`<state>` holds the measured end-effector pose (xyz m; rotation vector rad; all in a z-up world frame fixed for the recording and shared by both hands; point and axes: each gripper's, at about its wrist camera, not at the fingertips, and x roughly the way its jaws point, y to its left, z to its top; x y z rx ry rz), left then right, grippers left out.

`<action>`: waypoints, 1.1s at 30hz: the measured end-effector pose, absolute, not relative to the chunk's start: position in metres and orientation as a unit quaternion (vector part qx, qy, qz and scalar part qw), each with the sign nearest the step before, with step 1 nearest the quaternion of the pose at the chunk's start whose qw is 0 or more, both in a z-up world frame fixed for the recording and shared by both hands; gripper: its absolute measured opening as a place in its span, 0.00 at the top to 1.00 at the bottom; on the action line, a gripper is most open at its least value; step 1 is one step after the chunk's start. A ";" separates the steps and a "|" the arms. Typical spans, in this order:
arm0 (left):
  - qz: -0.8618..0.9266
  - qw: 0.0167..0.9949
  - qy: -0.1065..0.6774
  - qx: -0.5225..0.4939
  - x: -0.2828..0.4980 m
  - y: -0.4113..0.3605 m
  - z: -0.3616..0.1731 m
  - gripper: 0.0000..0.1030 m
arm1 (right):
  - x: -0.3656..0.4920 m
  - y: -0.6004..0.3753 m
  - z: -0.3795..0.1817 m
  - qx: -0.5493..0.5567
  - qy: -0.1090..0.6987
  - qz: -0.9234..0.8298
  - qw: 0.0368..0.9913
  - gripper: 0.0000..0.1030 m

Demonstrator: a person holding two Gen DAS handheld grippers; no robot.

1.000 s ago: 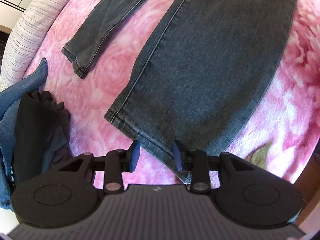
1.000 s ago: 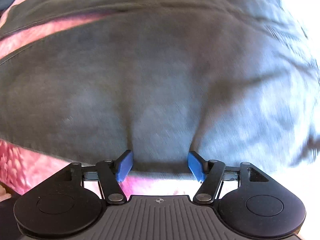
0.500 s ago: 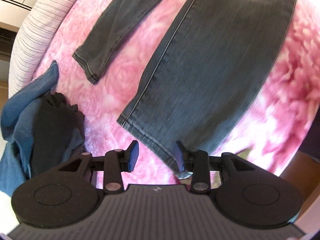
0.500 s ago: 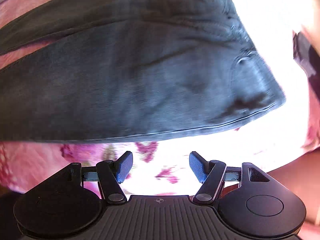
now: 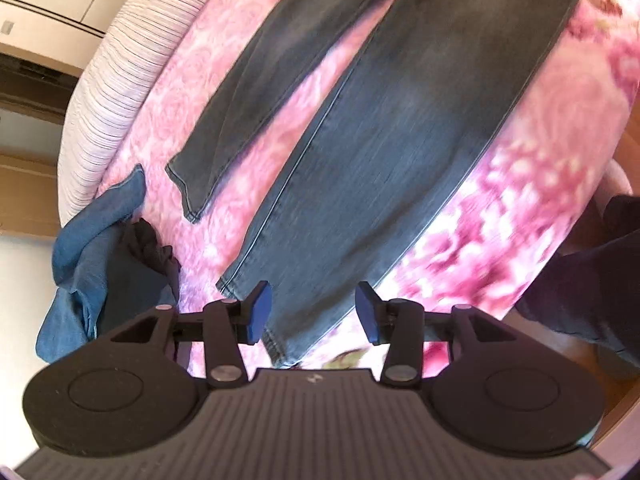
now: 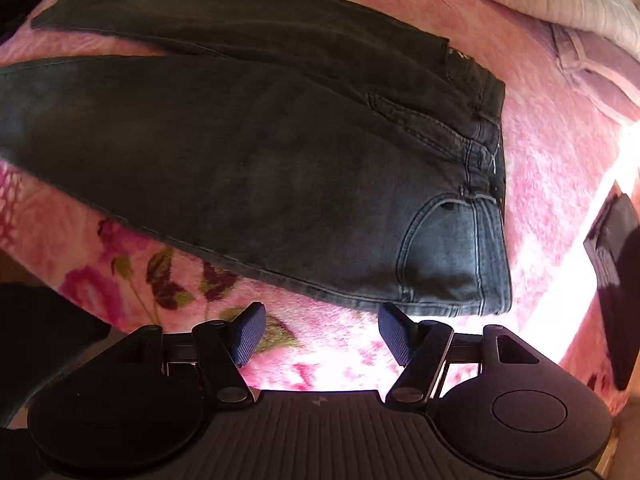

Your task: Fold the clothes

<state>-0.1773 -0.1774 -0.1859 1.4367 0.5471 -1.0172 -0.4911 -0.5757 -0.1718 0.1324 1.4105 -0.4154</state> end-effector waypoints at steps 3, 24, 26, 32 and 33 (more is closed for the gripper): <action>-0.436 0.610 0.236 0.619 -0.196 -0.180 -0.181 0.58 | -0.497 -0.580 -0.167 0.054 0.637 -0.181 0.747 0.36; -0.400 0.647 0.263 0.593 -0.222 -0.177 -0.162 0.53 | -0.493 -0.578 -0.144 0.039 0.590 -0.137 0.795 0.36; -0.393 0.662 0.276 0.576 -0.221 -0.175 -0.156 0.52 | -0.492 -0.576 -0.142 0.034 0.588 -0.131 0.798 0.36; -0.388 0.678 0.288 0.554 -0.221 -0.168 -0.150 0.48 | -0.489 -0.569 -0.136 0.019 0.585 -0.119 0.802 0.36; -0.388 0.680 0.289 0.552 -0.221 -0.167 -0.150 0.46 | -0.488 -0.568 -0.137 0.017 0.585 -0.117 0.802 0.36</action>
